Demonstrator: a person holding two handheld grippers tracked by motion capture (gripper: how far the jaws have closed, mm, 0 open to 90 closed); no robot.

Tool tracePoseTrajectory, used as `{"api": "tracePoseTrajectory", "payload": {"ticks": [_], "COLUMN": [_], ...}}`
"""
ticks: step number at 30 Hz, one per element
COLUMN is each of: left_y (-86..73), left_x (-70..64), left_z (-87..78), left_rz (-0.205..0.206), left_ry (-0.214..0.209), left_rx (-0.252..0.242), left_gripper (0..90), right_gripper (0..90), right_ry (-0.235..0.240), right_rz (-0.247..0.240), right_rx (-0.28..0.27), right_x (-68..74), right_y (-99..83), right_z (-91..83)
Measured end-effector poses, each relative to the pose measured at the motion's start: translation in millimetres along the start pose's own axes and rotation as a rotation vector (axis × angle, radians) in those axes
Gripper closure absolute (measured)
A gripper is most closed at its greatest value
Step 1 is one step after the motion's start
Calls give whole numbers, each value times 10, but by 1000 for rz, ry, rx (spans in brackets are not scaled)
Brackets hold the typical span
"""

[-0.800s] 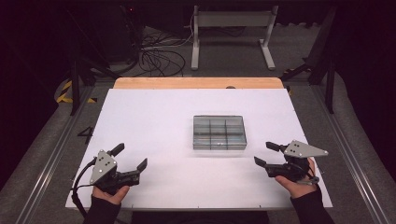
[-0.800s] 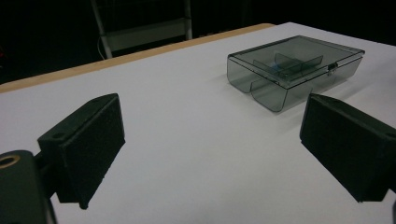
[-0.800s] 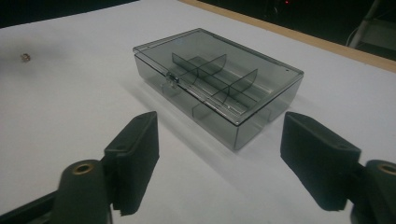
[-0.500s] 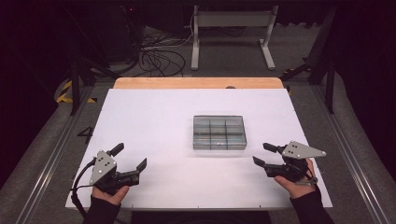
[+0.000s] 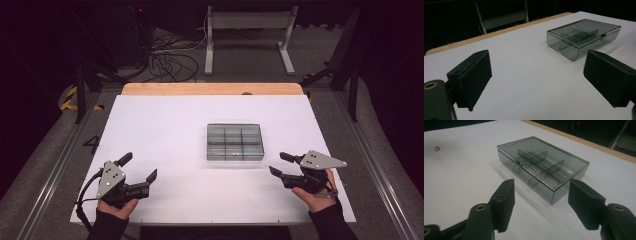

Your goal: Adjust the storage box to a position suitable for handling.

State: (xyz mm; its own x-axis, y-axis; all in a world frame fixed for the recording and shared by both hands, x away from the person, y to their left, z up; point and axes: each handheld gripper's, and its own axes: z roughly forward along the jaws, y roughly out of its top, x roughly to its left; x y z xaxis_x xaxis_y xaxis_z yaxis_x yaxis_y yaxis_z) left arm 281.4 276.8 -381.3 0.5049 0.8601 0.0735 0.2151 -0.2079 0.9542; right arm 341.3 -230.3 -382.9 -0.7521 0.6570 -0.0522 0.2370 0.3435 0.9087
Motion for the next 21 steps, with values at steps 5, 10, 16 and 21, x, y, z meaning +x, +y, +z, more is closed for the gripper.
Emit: {"api": "tracePoseTrajectory", "payload": {"ticks": [5,10,16,21], "left_y": [6,9,9,10], "left_x": [5,-6,2,9], "left_z": [7,9,7,11], "left_rz": [-10,0,-3,-12], "left_ry": [-9,-7,-6,-7], "left_rx": [1,2,2,1], "left_gripper": [101,103,103,103], "right_gripper": [432,441,439,440], "right_ry": [4,5,6,14], "right_rz": [0,9,6,8], "right_rx": [18,24,27,36], "right_x": [-13,-50,-71,-103], "right_y": [44,100,162,203], "right_z": [36,86,158,197]}}
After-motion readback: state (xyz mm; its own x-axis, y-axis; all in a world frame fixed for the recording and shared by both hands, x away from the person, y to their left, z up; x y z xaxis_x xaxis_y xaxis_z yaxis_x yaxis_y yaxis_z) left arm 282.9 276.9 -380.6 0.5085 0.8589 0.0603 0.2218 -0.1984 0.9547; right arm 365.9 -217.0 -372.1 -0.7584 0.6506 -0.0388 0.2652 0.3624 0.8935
